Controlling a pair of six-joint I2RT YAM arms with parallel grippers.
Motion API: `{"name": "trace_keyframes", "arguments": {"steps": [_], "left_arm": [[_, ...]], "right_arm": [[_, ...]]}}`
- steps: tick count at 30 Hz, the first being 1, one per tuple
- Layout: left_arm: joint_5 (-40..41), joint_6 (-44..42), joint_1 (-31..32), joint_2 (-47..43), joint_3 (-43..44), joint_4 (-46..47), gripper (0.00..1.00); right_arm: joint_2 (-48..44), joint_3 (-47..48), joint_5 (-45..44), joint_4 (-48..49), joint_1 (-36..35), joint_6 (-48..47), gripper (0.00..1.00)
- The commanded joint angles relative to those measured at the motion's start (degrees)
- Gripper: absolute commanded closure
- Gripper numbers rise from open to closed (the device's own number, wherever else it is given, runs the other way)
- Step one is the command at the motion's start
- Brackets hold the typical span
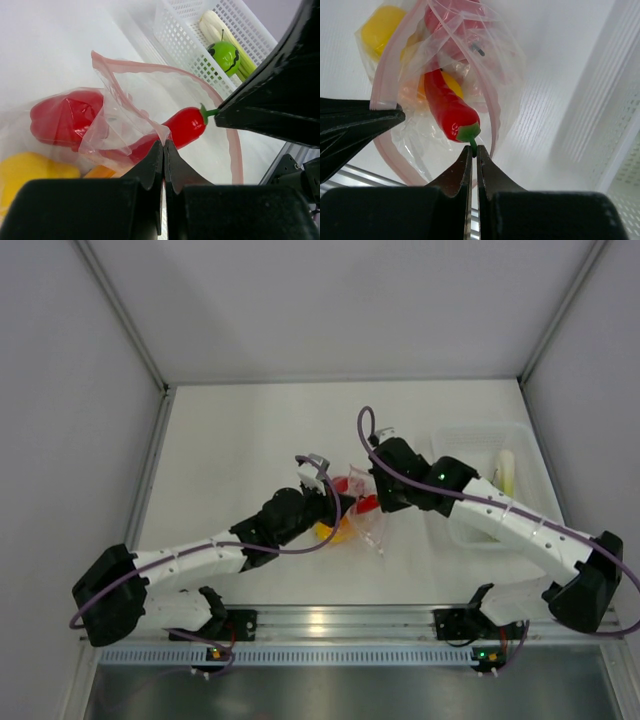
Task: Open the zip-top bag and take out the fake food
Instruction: Pick up the fake vegetable from the zipper food storage bag, then place the fake vegetable in the bin.
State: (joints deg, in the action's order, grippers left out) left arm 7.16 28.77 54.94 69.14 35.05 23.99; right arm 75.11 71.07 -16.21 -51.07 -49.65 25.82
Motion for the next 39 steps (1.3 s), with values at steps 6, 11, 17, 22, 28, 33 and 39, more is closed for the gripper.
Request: {"name": "trace_keyframes", "arguments": {"steps": [6, 11, 17, 22, 28, 33, 39], "left_arm": [[3.92, -0.30, 0.08, 1.17, 2.13, 2.12, 1.00], [3.39, 0.14, 0.08, 1.78, 2.66, 2.12, 1.00], [4.27, 0.49, -0.18, 2.31, 2.92, 1.76, 1.00], [4.97, 1.63, -0.80, 2.75, 2.83, 1.59, 1.00], [5.68, 3.83, -1.76, 2.66, 3.62, 1.15, 1.00], [4.62, 5.41, -1.85, 4.33, 5.12, 1.15, 1.00], [4.18, 5.59, -1.85, 4.25, 5.56, 1.15, 1.00]], "right_arm": [[-2.78, 9.95, -1.20, -6.23, -0.01, -5.08, 1.00], [-2.25, 12.60, -2.42, -8.52, -0.01, -7.10, 1.00], [-4.62, 13.83, -5.59, -10.10, 0.08, -8.07, 1.00], [-6.47, 17.26, -5.59, -12.12, 0.08, -7.72, 1.00], [-8.05, 18.67, -6.73, -15.37, 0.16, -7.37, 1.00], [-12.87, 18.67, -7.61, -16.96, 0.87, -6.23, 1.00], [-16.13, 22.35, -11.03, -20.21, 1.66, -4.91, 1.00]]}}
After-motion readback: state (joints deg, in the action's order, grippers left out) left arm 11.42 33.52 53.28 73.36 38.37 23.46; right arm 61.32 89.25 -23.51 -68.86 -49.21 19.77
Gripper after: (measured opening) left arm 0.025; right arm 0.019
